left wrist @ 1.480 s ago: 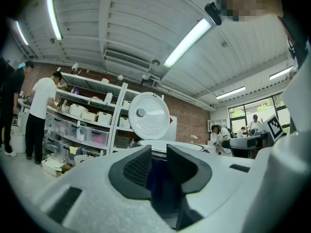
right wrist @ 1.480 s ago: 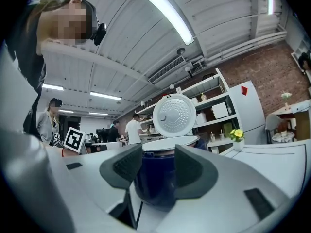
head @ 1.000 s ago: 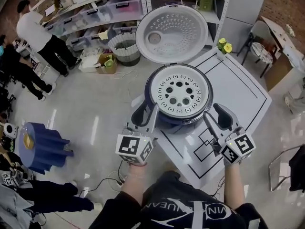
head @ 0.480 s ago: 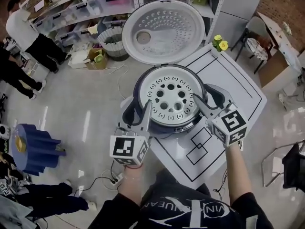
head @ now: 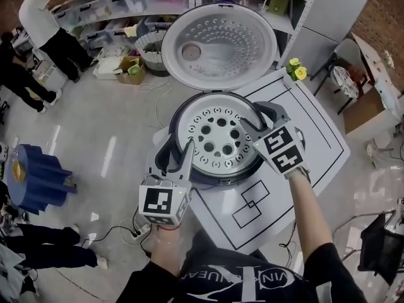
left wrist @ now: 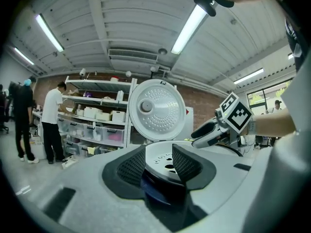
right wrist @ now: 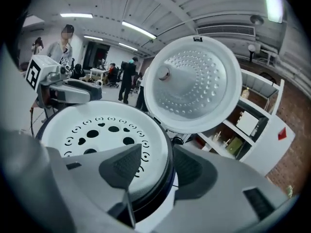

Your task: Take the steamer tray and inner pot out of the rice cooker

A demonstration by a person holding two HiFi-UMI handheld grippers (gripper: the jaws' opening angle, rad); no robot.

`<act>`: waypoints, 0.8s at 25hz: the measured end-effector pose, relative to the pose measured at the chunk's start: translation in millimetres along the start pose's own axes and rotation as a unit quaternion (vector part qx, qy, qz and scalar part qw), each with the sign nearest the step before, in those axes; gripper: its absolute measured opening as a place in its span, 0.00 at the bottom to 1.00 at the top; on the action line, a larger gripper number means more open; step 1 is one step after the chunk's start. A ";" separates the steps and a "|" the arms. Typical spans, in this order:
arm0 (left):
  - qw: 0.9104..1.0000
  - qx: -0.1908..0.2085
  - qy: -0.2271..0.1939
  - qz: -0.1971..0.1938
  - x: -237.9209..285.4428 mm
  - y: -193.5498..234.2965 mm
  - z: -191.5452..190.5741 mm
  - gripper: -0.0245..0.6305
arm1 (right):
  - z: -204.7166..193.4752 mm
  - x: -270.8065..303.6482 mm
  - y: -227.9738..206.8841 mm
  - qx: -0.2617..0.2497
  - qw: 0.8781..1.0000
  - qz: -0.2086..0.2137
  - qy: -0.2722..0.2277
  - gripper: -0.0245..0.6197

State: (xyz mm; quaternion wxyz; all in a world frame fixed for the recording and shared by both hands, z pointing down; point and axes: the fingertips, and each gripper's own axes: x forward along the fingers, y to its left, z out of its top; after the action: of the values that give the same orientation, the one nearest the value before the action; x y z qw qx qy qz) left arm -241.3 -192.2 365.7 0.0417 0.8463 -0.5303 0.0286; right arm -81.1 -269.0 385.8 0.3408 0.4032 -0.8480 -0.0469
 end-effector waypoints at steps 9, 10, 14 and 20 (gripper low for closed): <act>0.999 0.008 0.012 0.046 -1.1 -4.9 -2.5 0.26 | -9.1 29.0 -1.0 -0.057 0.995 0.039 0.066 0.36; 0.999 0.008 0.013 0.050 -1.0 -4.7 -3.1 0.26 | -10.3 30.1 -0.8 -0.065 0.995 0.042 0.068 0.35; 0.998 0.007 0.014 0.062 -1.1 -2.5 -2.8 0.26 | -7.7 33.5 -4.7 -0.072 0.995 0.043 0.053 0.26; 0.998 0.000 0.021 0.060 -3.0 2.3 -7.6 0.26 | 5.3 34.6 -4.8 -0.099 0.994 0.036 0.023 0.21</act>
State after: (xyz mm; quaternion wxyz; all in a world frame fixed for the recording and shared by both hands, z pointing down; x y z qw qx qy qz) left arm -244.7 -189.7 373.0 0.0515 0.8120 -0.5793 0.0487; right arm -96.5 -298.0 398.8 0.4003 0.3377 -0.8448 -0.1095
